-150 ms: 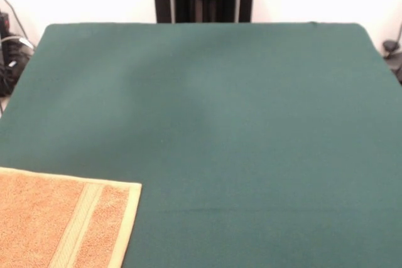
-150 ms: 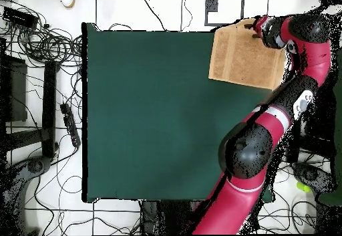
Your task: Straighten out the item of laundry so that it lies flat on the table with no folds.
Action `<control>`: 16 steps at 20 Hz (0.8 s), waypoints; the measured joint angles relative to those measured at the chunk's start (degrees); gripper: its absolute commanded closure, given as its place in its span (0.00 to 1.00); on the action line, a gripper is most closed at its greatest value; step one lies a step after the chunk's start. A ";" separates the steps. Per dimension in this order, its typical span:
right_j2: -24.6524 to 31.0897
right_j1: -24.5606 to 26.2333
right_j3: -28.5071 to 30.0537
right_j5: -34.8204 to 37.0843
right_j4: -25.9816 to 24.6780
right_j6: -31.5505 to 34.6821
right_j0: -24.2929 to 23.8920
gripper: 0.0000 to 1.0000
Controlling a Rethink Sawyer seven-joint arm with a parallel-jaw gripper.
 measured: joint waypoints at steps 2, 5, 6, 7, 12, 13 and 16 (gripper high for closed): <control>-0.41 0.05 -0.68 0.00 1.02 0.00 0.02 0.00; -0.89 0.08 -1.15 -0.01 1.68 0.00 0.01 0.00; -1.49 0.07 -1.40 -0.04 1.94 0.00 0.04 0.00; -1.71 0.09 -1.44 -0.11 1.94 0.00 0.09 0.00; -2.30 -0.06 -1.47 -3.57 1.82 0.00 0.88 0.00; -2.35 -0.11 -1.47 -5.04 1.78 0.00 1.12 0.00; -2.39 -0.05 -1.48 -10.18 1.73 0.15 1.95 0.00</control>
